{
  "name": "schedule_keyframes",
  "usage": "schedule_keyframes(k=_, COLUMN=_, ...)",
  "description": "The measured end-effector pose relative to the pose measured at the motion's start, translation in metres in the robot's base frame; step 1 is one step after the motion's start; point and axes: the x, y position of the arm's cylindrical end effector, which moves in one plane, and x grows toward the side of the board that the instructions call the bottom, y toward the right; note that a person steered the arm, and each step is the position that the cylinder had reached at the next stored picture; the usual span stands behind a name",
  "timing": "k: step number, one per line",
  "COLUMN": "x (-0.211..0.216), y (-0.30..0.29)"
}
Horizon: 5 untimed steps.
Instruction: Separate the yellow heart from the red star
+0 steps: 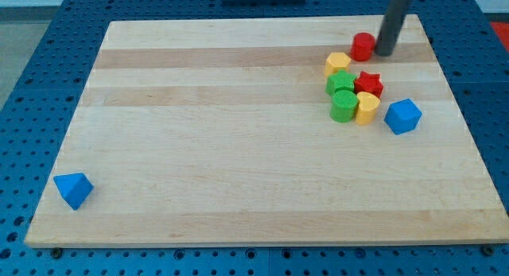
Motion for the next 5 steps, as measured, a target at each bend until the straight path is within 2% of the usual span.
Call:
schedule_keyframes(k=1, x=0.000, y=-0.044)
schedule_keyframes(k=2, x=0.000, y=-0.064)
schedule_keyframes(k=3, x=0.000, y=-0.032)
schedule_keyframes(k=4, x=0.008, y=0.037)
schedule_keyframes(k=5, x=0.045, y=0.076)
